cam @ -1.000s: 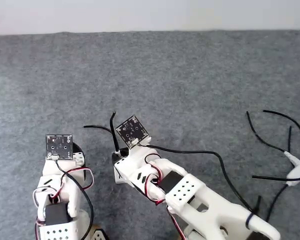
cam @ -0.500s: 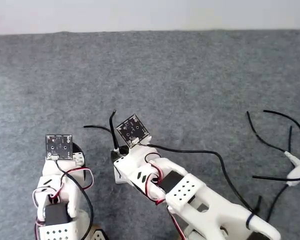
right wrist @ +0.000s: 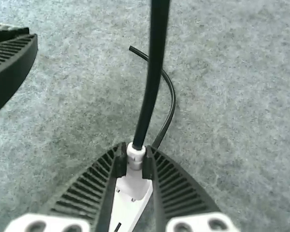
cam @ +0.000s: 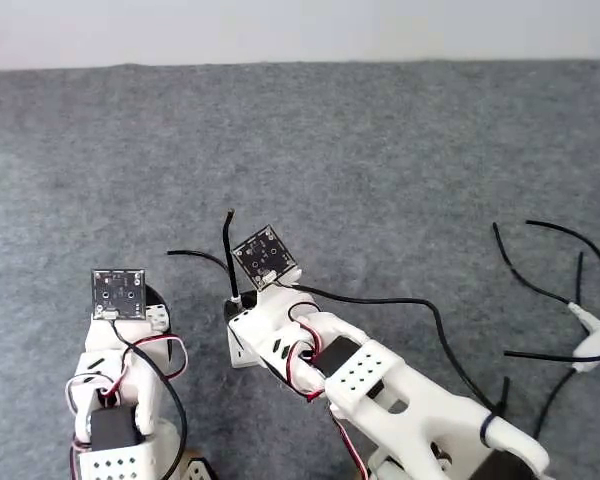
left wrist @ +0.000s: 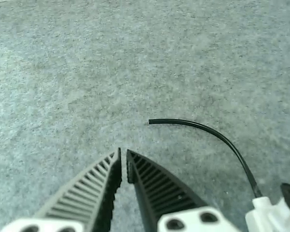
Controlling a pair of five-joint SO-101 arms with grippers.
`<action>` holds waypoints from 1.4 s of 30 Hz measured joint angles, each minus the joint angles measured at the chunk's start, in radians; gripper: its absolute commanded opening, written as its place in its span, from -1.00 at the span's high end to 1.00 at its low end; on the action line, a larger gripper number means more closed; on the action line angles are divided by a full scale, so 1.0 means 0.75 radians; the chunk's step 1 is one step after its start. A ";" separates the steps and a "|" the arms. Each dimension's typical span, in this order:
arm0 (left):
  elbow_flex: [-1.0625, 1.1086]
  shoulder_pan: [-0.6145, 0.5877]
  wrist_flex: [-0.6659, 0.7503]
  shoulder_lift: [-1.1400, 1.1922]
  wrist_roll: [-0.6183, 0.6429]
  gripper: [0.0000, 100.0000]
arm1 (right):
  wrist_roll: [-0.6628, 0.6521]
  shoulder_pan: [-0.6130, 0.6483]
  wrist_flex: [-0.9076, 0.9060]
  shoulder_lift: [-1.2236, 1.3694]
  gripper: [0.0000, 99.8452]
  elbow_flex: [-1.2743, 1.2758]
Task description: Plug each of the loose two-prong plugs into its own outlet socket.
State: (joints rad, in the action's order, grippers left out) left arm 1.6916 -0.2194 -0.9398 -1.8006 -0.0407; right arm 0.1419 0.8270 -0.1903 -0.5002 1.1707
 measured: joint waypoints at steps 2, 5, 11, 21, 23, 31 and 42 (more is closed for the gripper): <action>0.000 0.000 0.000 0.000 0.000 0.97 | 0.000 -0.002 0.000 0.000 0.98 0.000; 0.000 0.000 0.000 0.000 0.000 0.97 | 0.000 -0.002 -0.004 0.000 0.98 0.000; 0.000 0.000 -0.014 0.000 0.000 0.97 | 0.000 -0.008 -0.196 -0.041 0.98 -0.043; 0.000 0.000 -0.014 0.000 0.000 0.97 | -0.086 -0.002 -0.426 -0.133 0.98 -0.049; 0.000 0.000 -0.014 0.000 0.000 0.97 | -0.113 0.000 -0.428 -0.133 0.98 -0.049; 0.000 0.000 -0.014 0.000 0.000 0.97 | -0.160 0.016 -0.432 -0.049 0.98 -0.092; 0.000 0.000 -0.018 0.000 0.000 0.97 | -0.196 0.023 -0.593 0.180 0.98 -0.315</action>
State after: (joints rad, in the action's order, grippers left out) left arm 1.6916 -0.2194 -0.9536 -1.8006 -0.0407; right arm -0.0054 0.8439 -0.6352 -0.3652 0.9344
